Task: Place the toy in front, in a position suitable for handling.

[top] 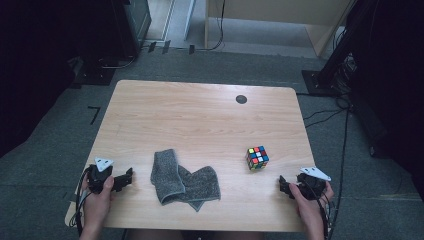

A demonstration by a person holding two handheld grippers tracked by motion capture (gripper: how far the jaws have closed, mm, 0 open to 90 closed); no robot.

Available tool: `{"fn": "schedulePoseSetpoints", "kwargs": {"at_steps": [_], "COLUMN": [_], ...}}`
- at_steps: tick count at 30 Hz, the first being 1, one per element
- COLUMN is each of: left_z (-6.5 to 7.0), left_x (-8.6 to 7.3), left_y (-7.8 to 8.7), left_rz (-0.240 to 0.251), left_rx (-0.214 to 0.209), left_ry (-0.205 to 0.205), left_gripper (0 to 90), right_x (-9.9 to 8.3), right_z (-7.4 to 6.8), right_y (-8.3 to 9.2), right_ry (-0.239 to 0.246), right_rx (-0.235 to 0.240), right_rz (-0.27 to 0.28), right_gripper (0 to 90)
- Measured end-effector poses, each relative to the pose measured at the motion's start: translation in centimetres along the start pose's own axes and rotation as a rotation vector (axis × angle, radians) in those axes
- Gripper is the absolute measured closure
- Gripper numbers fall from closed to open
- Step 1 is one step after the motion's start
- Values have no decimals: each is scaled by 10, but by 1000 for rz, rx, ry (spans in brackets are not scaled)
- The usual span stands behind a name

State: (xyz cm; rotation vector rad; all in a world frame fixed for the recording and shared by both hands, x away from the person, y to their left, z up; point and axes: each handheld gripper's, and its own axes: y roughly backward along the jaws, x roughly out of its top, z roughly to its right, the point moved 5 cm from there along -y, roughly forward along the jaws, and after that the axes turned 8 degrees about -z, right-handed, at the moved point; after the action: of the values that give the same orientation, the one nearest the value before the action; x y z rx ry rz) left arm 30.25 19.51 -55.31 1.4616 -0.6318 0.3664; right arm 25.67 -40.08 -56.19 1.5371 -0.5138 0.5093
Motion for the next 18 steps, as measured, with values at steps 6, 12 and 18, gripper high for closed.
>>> {"fn": "schedulePoseSetpoints", "kwargs": {"at_steps": [6, 12, 18], "left_z": [0, 0, 0], "left_x": [0, -1, 0], "left_y": [0, 1, 0], "left_rz": [-2, -3, -8], "left_rx": [-2, -3, -4], "left_ry": [1, -3, -1], "left_gripper": [99, 98, 92], "right_x": [0, 2, 17], "right_z": [0, 0, -20], "right_y": [1, 1, 12], "right_ry": [0, 24, 33], "right_rx": [0, 23, 59], "right_rz": [-7, -38, 50], "right_gripper": [0, 0, 0]}}
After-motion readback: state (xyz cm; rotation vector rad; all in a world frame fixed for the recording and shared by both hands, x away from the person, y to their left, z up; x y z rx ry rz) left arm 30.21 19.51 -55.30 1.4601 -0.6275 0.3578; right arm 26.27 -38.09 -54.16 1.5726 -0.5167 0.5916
